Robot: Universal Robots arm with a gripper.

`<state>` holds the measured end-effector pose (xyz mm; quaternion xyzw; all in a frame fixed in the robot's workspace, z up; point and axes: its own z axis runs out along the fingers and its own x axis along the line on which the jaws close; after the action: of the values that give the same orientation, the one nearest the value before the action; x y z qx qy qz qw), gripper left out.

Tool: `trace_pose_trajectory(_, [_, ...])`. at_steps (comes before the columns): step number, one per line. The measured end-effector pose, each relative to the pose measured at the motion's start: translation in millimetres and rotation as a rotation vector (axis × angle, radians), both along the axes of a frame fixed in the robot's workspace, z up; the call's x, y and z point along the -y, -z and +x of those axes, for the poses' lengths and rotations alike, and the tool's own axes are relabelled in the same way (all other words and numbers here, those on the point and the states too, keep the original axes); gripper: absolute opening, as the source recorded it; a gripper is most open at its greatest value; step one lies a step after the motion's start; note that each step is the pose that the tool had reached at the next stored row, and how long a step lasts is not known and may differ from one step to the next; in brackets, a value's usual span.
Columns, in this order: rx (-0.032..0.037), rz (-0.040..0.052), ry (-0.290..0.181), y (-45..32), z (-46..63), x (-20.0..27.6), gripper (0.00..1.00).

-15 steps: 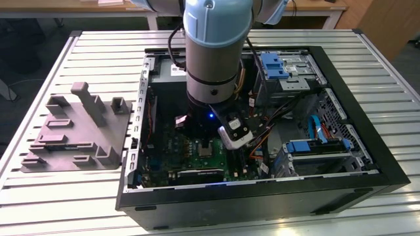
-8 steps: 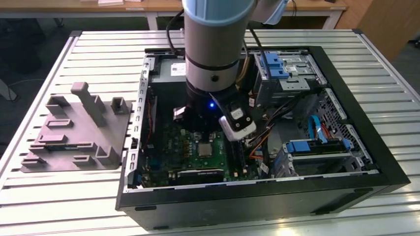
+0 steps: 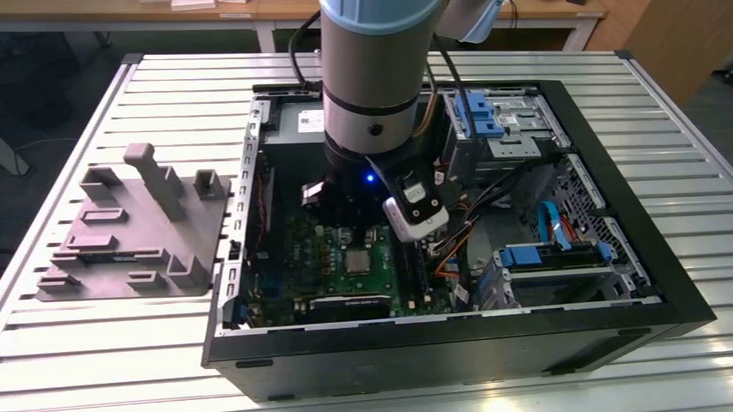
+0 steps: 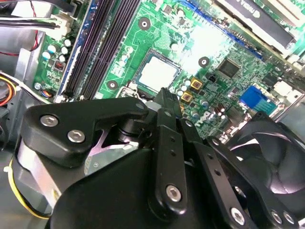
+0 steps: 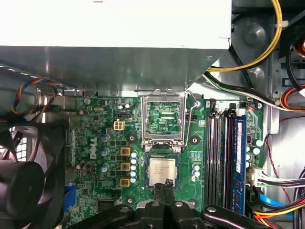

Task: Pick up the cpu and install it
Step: 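Close the cpu cover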

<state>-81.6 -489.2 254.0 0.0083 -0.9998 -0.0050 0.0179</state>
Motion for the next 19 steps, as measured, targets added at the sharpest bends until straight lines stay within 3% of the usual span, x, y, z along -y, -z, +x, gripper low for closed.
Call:
trace_pose_trajectory(2, [0.0000, 0.0001, -0.019, 0.0, 0.0, 0.0, 0.11])
trace_pose_trajectory(19, [0.0000, 0.0001, -0.328, 0.7, 0.0, 0.0, 0.11])
